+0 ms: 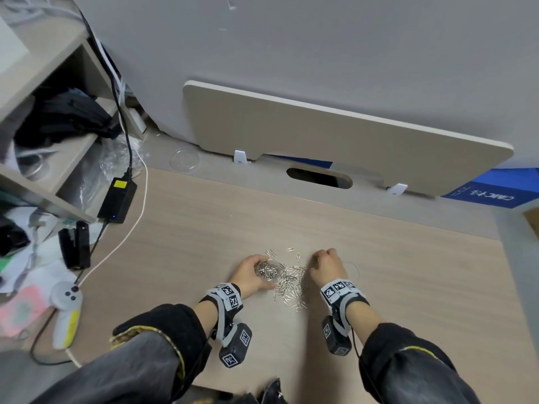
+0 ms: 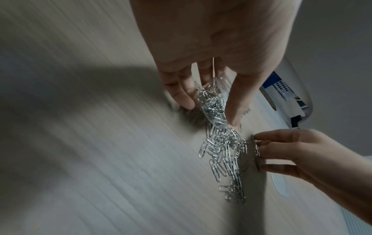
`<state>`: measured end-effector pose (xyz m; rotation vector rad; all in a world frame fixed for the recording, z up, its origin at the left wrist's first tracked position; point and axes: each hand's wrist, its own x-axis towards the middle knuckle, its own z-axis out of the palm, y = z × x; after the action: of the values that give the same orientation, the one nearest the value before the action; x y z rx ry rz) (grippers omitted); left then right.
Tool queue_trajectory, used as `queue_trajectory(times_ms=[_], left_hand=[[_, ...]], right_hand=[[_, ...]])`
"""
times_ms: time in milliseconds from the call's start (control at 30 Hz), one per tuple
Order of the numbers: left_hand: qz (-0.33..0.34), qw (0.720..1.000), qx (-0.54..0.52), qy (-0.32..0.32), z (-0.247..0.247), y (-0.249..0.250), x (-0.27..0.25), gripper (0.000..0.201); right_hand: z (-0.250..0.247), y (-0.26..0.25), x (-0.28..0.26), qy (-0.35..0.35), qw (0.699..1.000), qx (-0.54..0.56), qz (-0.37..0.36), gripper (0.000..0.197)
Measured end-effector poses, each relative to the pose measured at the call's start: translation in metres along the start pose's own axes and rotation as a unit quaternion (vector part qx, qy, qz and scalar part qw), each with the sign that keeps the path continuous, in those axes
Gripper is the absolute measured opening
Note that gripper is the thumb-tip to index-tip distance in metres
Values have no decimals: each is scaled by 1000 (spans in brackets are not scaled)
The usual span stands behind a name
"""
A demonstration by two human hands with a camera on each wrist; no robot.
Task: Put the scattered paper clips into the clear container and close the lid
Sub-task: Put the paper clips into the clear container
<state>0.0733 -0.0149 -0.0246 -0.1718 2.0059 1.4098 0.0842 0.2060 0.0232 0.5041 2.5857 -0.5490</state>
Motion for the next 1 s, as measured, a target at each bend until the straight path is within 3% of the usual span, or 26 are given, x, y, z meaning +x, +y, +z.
queue_trajectory(times_ms=[233,400,467,567,767,900,1000], left_hand=[[5,999,-25,29,-8,-1,-3,83],[-1,998,-50,44,-14,-1,-2,75],[-8,998,-51,41,-15,-3,0,75],[-10,998,-52,36,-14,-1,-2,77],[-14,998,-49,26,-14,-3,-2,89],[-15,999,-38,24,-15,-2,-3,97],[-20,999,-27,13,-15,0,-5,99]], right_hand=[[22,-19,-10,-53,995,15,-78,42],[30,-23,-26,-23,997,-52,-52,86],[36,-28,-29,-25,996,-72,-54,90],[45,-36,-27,-31,994,-76,-67,79],[46,-37,-20,-28,995,0,-95,25],[39,-33,-17,-22,994,49,-93,11],[34,-27,-12,-24,991,117,-63,16]])
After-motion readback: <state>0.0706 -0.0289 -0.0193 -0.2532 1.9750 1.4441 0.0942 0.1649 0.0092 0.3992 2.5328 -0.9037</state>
